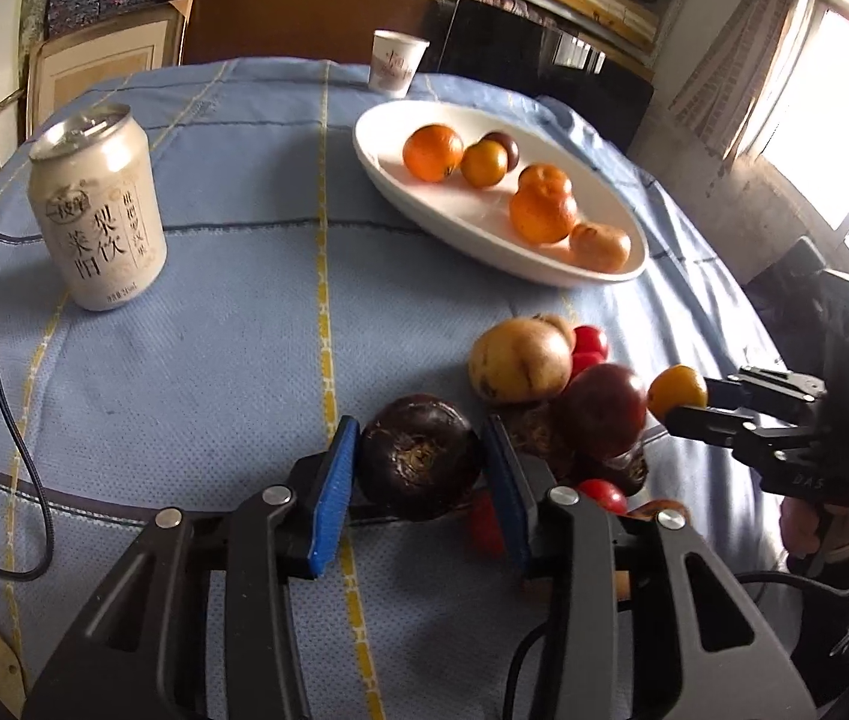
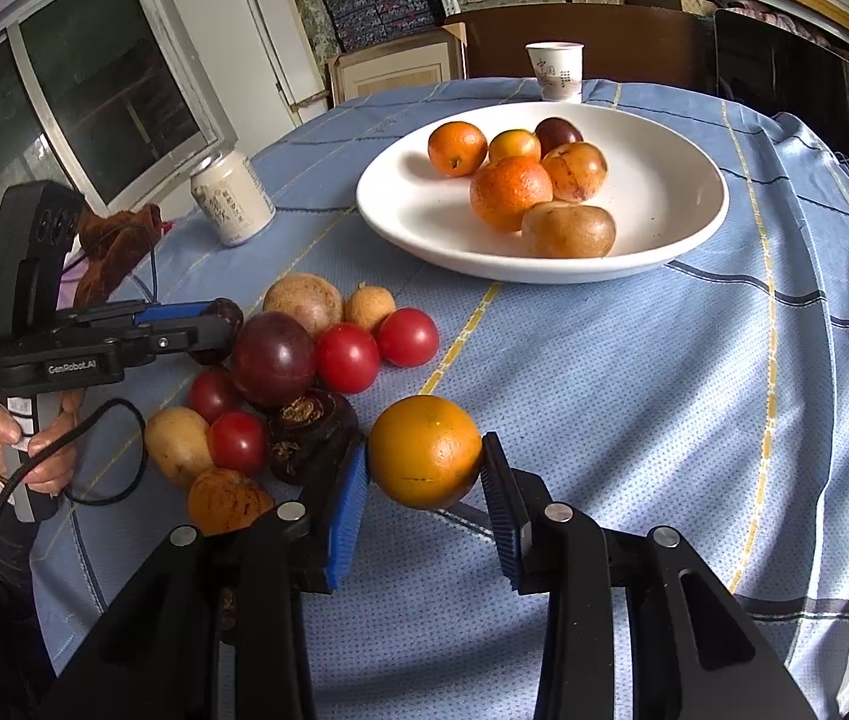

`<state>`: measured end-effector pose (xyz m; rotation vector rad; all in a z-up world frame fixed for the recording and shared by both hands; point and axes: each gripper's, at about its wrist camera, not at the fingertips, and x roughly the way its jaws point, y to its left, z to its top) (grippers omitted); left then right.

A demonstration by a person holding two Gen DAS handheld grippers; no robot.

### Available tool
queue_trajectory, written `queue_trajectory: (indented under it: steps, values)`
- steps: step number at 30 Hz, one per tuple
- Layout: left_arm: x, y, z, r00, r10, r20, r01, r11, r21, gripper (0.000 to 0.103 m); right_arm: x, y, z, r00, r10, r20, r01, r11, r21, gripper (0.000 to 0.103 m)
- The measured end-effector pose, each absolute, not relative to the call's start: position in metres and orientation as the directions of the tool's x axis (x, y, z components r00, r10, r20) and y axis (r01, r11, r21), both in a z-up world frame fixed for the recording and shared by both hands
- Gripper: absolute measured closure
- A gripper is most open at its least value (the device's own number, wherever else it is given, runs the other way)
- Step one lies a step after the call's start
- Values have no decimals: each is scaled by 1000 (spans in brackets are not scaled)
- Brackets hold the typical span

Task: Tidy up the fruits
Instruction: 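Grasp a dark purple mangosteen-like fruit with the left gripper while the right holds its orange, then carry the orange and the dark fruit over the white plate to release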

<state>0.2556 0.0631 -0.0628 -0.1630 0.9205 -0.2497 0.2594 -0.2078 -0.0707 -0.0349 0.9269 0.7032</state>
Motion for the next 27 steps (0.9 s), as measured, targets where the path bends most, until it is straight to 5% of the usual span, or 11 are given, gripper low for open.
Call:
queue_trajectory:
  steps: [6,15,24,25,26,27]
  values:
    - [249,60,-57,593,-287,-752,158,958,-240,62,262,-215,-65,428,554,-714,-553,785,278,65]
    - [309,27,-10,607,-326,-725,242,944,-222,62,307,-223,-35,647,525,-553,-433,850,301,65]
    - [405,-11,-18,513,-269,-815,240,957,-165,61,364,-235,-48,676,492,-549,-344,869,356,58]
    - [409,-10,-21,506,-249,-826,221,963,-155,53,365,-235,-48,675,495,-548,-350,868,353,49]
    - [409,-8,-21,512,-223,-830,193,971,-142,37,364,-234,-46,675,497,-546,-355,867,350,47]
    - [406,-5,-19,527,-210,-823,175,975,-136,31,361,-236,-44,681,497,-538,-360,867,345,47]
